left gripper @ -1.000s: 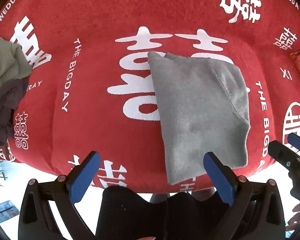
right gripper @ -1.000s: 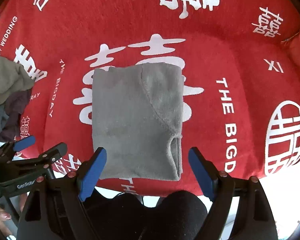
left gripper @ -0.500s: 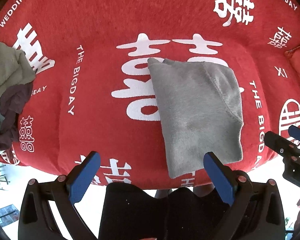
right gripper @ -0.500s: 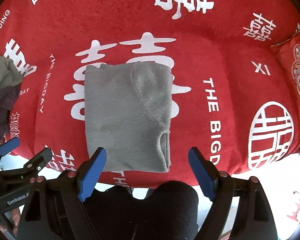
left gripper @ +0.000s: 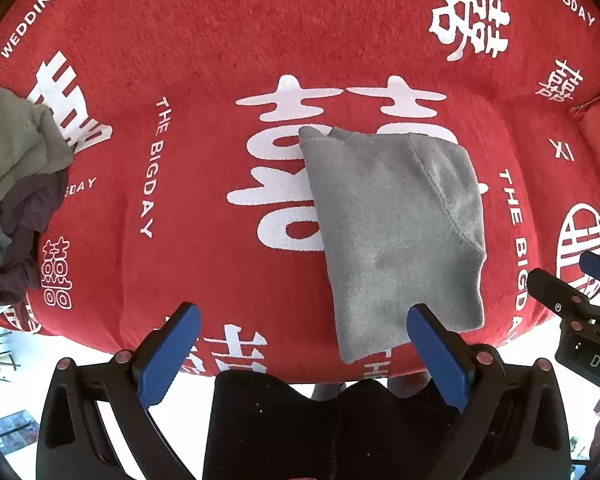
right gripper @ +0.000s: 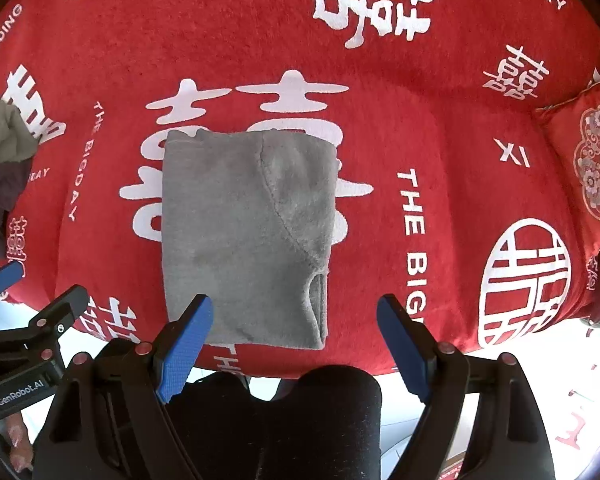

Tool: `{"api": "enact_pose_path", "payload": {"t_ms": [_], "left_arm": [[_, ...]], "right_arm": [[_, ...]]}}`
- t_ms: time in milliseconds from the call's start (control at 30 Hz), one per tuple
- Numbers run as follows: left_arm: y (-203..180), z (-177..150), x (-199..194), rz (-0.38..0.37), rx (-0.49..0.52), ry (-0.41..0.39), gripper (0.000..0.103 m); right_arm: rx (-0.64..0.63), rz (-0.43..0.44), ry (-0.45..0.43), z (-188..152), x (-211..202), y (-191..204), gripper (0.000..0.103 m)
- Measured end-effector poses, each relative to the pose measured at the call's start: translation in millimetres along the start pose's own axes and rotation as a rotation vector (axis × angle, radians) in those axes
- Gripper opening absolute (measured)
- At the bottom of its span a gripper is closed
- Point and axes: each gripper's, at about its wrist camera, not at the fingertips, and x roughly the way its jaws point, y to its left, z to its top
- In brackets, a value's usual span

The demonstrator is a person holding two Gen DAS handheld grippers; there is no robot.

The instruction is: Fold small clothes

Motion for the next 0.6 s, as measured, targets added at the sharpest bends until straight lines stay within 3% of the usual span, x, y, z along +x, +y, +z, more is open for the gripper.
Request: {"api": "enact_pose_path", "payload": {"t_ms": [600], "left_arm": [[-2.0,-4.1,0.7,-0.009,0.005,0.002,0.103]], "right_arm": [[0.002,0.000,0.010,2.2,-1.7,0.9,0.086]]}}
